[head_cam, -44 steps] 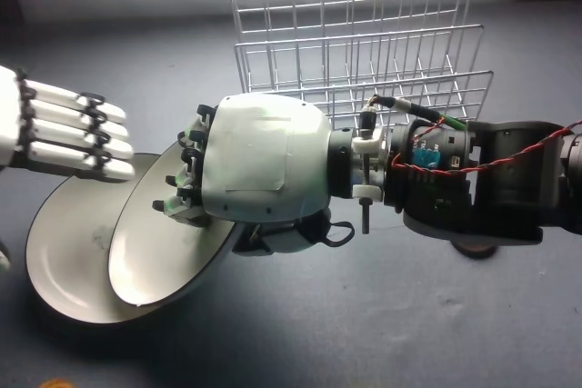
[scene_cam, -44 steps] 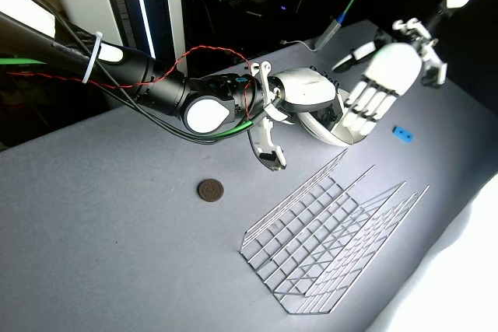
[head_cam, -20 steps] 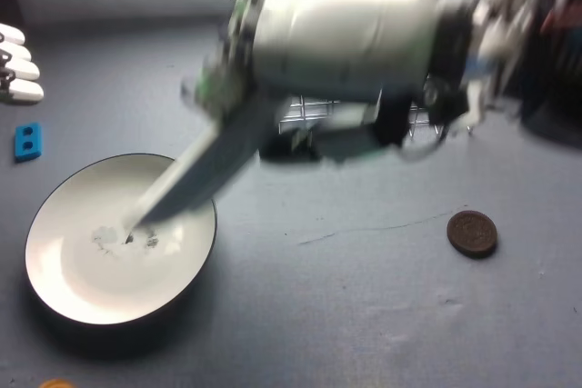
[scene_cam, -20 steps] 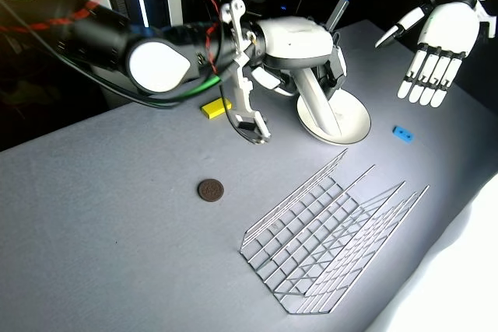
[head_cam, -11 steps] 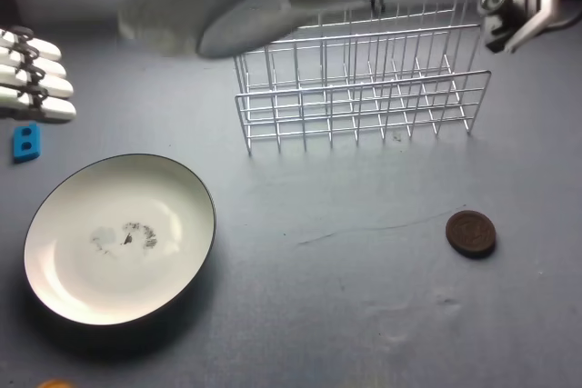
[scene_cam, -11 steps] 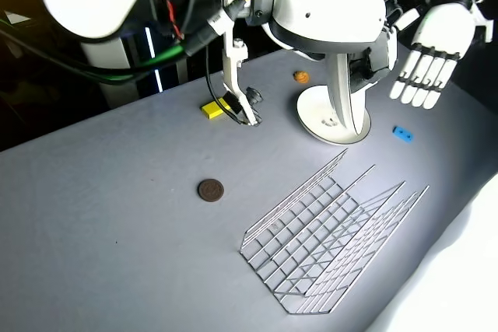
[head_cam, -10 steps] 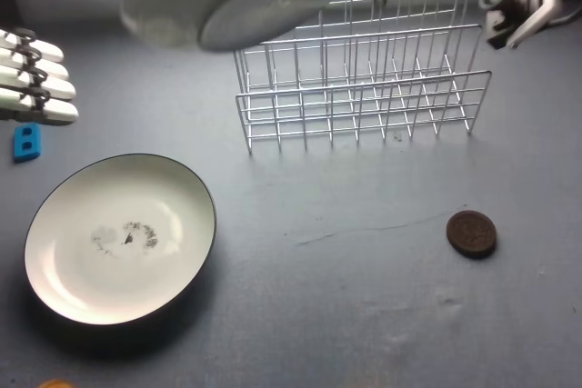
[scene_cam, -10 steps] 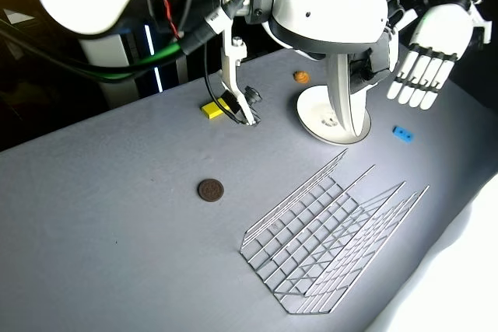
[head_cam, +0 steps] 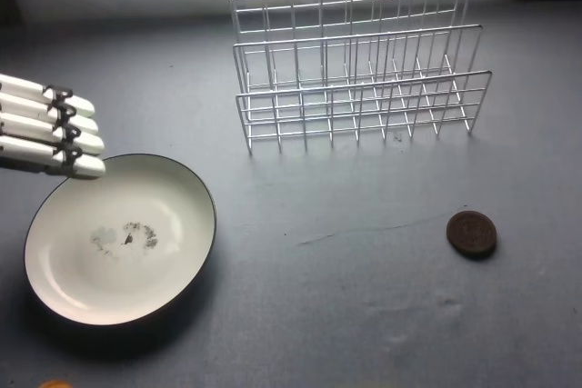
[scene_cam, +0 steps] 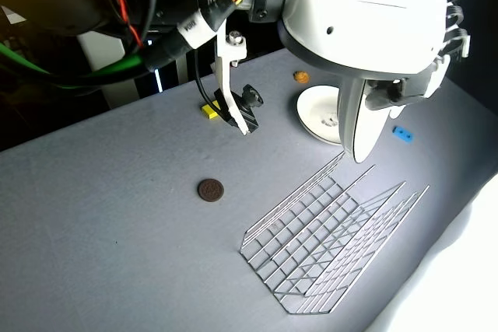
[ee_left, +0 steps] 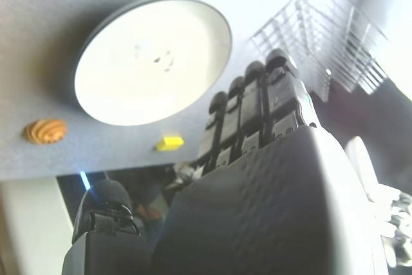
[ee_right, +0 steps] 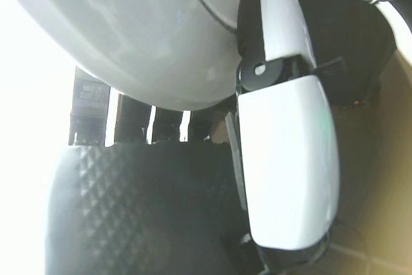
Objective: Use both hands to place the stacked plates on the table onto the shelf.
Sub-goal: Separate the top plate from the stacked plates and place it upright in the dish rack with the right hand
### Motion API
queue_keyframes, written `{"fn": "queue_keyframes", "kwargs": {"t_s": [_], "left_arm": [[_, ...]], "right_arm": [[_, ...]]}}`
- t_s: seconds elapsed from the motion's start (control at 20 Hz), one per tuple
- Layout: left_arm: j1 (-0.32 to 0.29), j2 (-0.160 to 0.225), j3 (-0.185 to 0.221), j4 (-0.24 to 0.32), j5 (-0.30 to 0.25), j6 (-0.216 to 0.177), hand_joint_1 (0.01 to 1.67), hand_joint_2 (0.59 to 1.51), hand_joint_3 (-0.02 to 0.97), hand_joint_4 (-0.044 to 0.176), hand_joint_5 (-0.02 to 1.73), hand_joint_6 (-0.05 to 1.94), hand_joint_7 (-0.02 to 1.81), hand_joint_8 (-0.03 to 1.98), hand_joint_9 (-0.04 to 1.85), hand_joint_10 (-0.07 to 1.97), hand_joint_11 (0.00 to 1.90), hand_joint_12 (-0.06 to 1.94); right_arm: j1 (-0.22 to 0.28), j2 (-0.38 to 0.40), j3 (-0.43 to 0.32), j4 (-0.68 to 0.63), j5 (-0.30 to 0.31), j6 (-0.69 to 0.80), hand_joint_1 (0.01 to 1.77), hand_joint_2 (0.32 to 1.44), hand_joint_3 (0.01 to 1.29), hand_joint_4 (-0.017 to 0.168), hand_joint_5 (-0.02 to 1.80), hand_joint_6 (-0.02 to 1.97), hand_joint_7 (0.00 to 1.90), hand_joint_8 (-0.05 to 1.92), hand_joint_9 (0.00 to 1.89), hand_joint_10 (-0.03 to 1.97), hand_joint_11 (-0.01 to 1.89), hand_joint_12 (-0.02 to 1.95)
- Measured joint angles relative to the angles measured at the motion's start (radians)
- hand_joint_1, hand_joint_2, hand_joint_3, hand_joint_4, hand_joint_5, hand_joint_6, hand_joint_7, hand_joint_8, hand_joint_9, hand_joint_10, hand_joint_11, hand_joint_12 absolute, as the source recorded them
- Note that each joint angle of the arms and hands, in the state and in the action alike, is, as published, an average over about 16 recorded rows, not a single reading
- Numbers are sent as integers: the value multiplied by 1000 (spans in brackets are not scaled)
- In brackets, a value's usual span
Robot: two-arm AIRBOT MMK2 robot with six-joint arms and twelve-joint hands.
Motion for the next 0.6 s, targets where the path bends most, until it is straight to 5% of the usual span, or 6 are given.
{"fn": "queue_keyframes", "kwargs": {"t_s": [0.3, 0.6], "left_arm": [[28, -5, -10, -11, 12, 6, 16, 1062, 19, -1, 21, 7, 19, -8, 20, 12, 15, 6], [34, -8, -11, -16, 12, 7, 15, 1063, 19, -1, 21, 7, 18, -8, 21, 13, 14, 5]], "right_arm": [[25, -62, 127, -248, 43, 289, 1199, 1010, 12, -3, 925, 1007, 1114, 766, 1347, -7, 933, 1045], [9, -119, 236, -368, 87, 422, 1208, 1010, 12, 0, 929, 1010, 1108, 748, 1340, -6, 937, 1021]]}}
